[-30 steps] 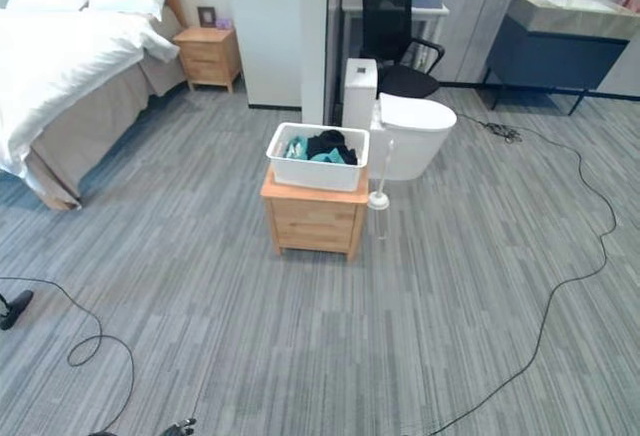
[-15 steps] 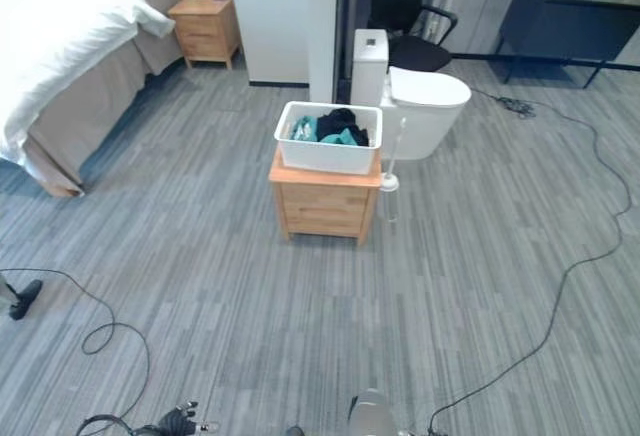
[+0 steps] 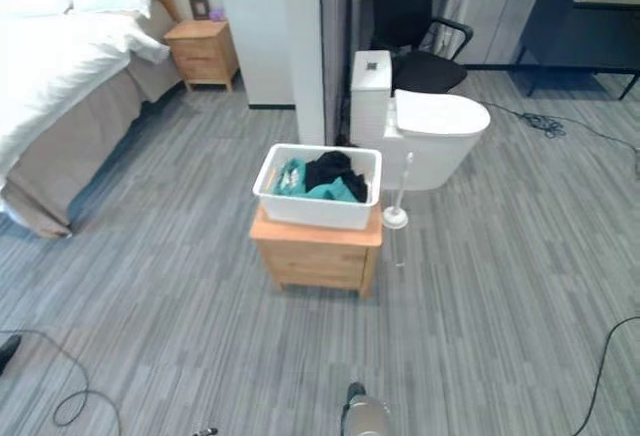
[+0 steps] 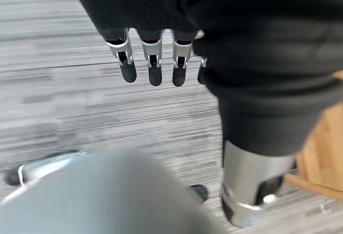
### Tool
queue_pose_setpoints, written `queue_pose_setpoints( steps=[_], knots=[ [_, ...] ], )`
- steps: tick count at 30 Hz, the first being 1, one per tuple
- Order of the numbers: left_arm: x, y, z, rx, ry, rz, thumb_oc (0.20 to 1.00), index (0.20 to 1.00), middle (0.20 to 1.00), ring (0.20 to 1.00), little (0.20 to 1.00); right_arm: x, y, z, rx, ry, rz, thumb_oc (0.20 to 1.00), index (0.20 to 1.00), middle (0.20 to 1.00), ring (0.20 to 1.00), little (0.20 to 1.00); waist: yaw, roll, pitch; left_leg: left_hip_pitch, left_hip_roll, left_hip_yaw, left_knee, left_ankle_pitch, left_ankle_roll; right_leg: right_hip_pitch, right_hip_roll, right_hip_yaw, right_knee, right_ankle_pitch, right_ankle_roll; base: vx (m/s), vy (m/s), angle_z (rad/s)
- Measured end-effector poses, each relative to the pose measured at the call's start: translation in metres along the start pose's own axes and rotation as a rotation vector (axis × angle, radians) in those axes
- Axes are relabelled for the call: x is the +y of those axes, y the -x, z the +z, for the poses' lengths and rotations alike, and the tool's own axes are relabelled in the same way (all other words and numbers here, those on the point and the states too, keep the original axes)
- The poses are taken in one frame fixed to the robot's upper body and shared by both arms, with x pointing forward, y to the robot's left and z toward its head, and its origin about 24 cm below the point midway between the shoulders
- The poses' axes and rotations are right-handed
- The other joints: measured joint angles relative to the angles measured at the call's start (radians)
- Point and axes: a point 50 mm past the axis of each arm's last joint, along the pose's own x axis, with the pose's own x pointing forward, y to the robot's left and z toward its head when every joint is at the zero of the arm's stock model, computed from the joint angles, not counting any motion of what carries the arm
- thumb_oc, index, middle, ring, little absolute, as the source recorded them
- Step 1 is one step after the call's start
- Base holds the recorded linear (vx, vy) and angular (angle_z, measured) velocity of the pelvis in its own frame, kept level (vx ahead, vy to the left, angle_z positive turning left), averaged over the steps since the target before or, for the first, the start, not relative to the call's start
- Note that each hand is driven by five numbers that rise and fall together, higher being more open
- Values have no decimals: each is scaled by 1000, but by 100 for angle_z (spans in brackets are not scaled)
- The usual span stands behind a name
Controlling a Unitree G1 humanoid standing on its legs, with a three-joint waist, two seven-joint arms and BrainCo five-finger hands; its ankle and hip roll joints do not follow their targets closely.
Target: Grab the laundry basket,head to the washer,open it,put in the laundry and shut it.
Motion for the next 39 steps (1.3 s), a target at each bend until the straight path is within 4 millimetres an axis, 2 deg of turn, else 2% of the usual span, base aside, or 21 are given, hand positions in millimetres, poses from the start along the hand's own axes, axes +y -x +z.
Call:
queue_pose_setpoints(
  steps=[1, 2, 4, 5, 7, 9, 10, 11, 12, 14, 15, 16, 18, 20, 22, 24, 28, 30, 32, 34, 39],
  knots=[
    [8, -1, 8, -27, 17, 23, 1000, 1000, 1000, 1000, 1000, 3, -1, 2, -4, 11, 9, 1000, 1000, 1000, 1000, 1000, 15, -25, 9, -84, 5, 36, 115, 185, 38, 27, 0, 5, -27, -9, -14, 587, -523, -10],
    [26, -1, 29, -114, 31, 67, 1000, 1000, 1000, 1000, 1000, 6, -2, 12, -20, 15, 7, 1000, 1000, 1000, 1000, 1000, 57, -56, 51, -323, 51, 84, 435, 264, 155, 104, 33, 24, -84, -30, -50, 641, -361, -41],
    [45, 1, 41, -166, 59, 114, 1000, 1000, 1000, 1000, 1000, 16, -3, 34, -87, 12, 15, 1000, 1000, 1000, 1000, 1000, 96, -118, 113, -519, 53, 144, 428, 32, 142, 216, 33, 53, -138, -75, -93, 693, -107, -38],
    [47, 1, 42, -175, 57, 116, 1000, 1000, 1000, 1000, 1000, 14, -3, 50, -145, 52, 3, 1000, 1000, 1000, 1000, 1000, 99, -126, 130, -583, 47, 204, 89, -14, 89, 320, 32, 63, -210, -90, -54, 736, 36, -45],
    [40, 2, 27, -130, 81, 104, 1000, 1000, 1000, 1000, 1000, 9, -1, 68, -217, 117, -13, 1000, 1000, 1000, 1000, 1000, 138, -83, 120, -560, 44, 214, -417, -8, 3, 446, 67, 81, -294, -100, -10, 819, 92, -74],
    [43, 3, 20, -122, 112, 132, 1000, 1000, 1000, 1000, 1000, 16, -2, 59, -204, 152, 9, 1000, 1000, 1000, 1000, 1000, 148, -100, 98, -411, -12, 201, -600, -49, -6, 531, 41, 102, -327, -125, 35, 518, 75, -35],
    [40, 4, 14, -105, 130, 130, 1000, 1000, 1000, 1000, 1000, 13, -2, 54, -184, 150, 1, 1000, 1000, 1000, 1000, 1000, 151, -88, 73, -305, -37, 175, -727, -44, 8, 532, 38, 124, -317, -137, 65, 372, 102, -25],
    [39, 3, 17, -110, 134, 130, 1000, 1000, 1000, 1000, 1000, 13, -2, 53, -174, 150, -3, 1000, 1000, 1000, 1000, 1000, 149, -71, 78, -243, -34, 156, -811, 97, 75, 534, 39, 140, -270, -150, 105, 533, 167, -17],
    [40, 2, 24, -124, 133, 138, 1000, 1000, 1000, 1000, 1000, 18, -2, 59, -193, 145, 10, 1000, 1000, 1000, 1000, 1000, 141, -65, 115, -203, -15, 164, -801, 159, 55, 511, 43, 136, -149, -150, 167, 682, 234, -28],
    [57, 5, 19, -110, 157, 192, 1000, 1000, 1000, 1000, 1000, 49, -2, 61, -213, 133, 90, 1000, 1000, 1000, 1000, 1000, 172, -102, 122, -183, 26, 154, -620, 54, 77, 552, 38, 165, -231, -77, 156, 384, 163, -73],
    [71, 7, 24, -119, 144, 225, 1000, 1000, 1000, 1000, 1000, 64, -1, 65, -231, 130, 127, 1000, 1000, 1000, 1000, 1000, 187, -144, 111, -266, -2, 197, -451, -23, 70, 526, 10, 175, -186, 46, 199, 270, 157, -56],
    [72, 6, 34, -139, 124, 220, 1000, 1000, 1000, 1000, 1000, 65, -1, 57, -214, 132, 132, 1000, 1000, 1000, 1000, 1000, 186, -160, 109, -295, -51, 219, -426, -57, 77, 517, -10, 154, -126, 55, 215, 260, 212, -27],
    [51, 1, 50, -186, 85, 151, 1000, 1000, 1000, 1000, 1000, 36, -3, 41, -160, 156, 71, 1000, 1000, 1000, 1000, 1000, 159, -40, 67, -236, -67, 198, -659, 13, 125, 375, 70, 123, 236, 112, 268, 315, 220, 43],
    [72, 3, 77, -245, 52, 189, 1000, 1000, 1000, 1000, 1000, 40, -3, 53, -193, 143, 78, 1000, 1000, 1000, 1000, 1000, 124, -95, 112, -201, -133, 208, -703, 9, 145, 135, -4, 162, 606, 76, 266, 266, 47, 37],
    [74, 4, 94, -287, 62, 192, 1000, 1000, 1000, 1000, 1000, 38, -1, 80, -268, 130, 73, 1000, 1000, 1000, 1000, 1000, 142, -66, 138, -188, -122, 228, -766, 21, 169, 81, -52, 125, 547, -55, 211, 407, -60, -44],
    [58, 0, 110, -303, 84, 159, 1000, 1000, 1000, 1000, 1000, 37, -2, 68, -224, 114, 72, 1000, 1000, 1000, 1000, 1000, 101, 7, 178, -110, -118, 151, -793, 16, 153, 218, -76, 33, 3, -174, 190, 361, -110, 59],
    [49, -2, 78, -235, 114, 149, 1000, 1000, 1000, 1000, 1000, 39, -3, 56, -188, 119, 82, 1000, 1000, 1000, 1000, 1000, 118, -6, 139, -64, -138, 176, -801, -5, 106, 269, -105, 59, -215, 7, 230, 222, -66, 6],
    [41, -2, 56, -194, 126, 140, 1000, 1000, 1000, 1000, 1000, 41, -3, 36, -138, 115, 87, 1000, 1000, 1000, 1000, 1000, 118, -51, 90, -70, -154, 161, -789, -95, -21, 278, -124, 58, -230, -13, 185, 139, -60, 54],
    [40, 1, 23, -109, 133, 144, 1000, 1000, 1000, 1000, 1000, 43, -2, 17, -92, 114, 95, 1000, 1000, 1000, 1000, 1000, 130, -121, 52, -122, -156, 149, -455, -169, 39, 265, -178, 15, -245, 21, 176, 168, -100, 28],
    [33, 4, 3, -53, 143, 132, 1000, 1000, 1000, 1000, 1000, 30, -2, 7, -66, 127, 66, 1000, 1000, 1000, 1000, 1000, 135, -67, 4, -36, -66, 92, -572, -253, 25, 279, -110, -17, -293, 40, 207, 104, -83, 0],
    [38, 11, -25, 12, 150, 153, 1000, 1000, 1000, 1000, 1000, 25, 1, -18, 9, 114, 55, 1000, 1000, 1000, 1000, 1000, 140, -100, -65, 53, -57, 101, -773, -171, 20, 287, -109, -8, -324, 96, 195, 69, -54, 0]
  ],
)
